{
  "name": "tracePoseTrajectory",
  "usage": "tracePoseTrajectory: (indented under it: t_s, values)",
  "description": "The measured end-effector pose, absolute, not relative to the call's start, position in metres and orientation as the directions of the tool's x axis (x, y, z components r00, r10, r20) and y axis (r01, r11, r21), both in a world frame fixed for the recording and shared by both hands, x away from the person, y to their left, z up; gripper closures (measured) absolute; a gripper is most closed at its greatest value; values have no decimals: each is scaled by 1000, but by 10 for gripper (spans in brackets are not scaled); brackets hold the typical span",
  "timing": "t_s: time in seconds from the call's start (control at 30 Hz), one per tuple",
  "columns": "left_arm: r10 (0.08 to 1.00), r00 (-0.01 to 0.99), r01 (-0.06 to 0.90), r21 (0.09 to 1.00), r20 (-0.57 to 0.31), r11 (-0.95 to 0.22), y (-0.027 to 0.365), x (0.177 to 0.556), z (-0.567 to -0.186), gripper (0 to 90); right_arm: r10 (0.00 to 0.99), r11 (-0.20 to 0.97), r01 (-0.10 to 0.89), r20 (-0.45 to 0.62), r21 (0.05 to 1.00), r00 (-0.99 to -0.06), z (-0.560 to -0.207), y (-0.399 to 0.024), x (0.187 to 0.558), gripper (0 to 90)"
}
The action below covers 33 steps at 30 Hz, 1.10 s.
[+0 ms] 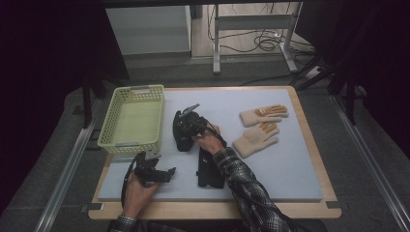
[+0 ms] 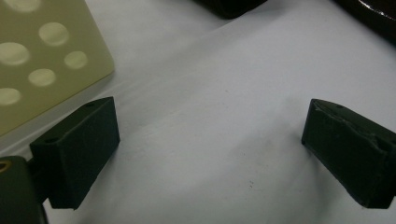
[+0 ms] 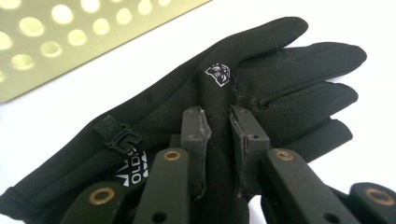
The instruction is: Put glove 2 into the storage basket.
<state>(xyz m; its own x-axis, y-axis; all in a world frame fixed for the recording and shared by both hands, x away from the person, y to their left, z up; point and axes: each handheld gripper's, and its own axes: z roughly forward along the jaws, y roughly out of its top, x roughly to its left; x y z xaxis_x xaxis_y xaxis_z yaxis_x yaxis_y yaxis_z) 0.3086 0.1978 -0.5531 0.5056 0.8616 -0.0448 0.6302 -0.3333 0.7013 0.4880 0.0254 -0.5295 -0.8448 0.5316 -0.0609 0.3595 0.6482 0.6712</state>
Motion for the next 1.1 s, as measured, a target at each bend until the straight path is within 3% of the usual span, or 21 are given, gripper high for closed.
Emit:
tracePoseTrajectory:
  t_s: [0.3, 0.6, 1.1]
  values:
    - [863, 504, 632, 701, -47, -331, 198, 308, -553, 44, 510, 630, 315, -72, 710, -857, -498, 15, 474, 767]
    - [861, 506, 629, 702, -45, -333, 198, 309, -553, 44, 495, 591, 306, -36, 746, -868, -454, -21, 427, 763]
    - [863, 504, 629, 703, -44, -331, 197, 308, -553, 44, 546, 532, 365, 19, 764, -837, -446, -87, 359, 756]
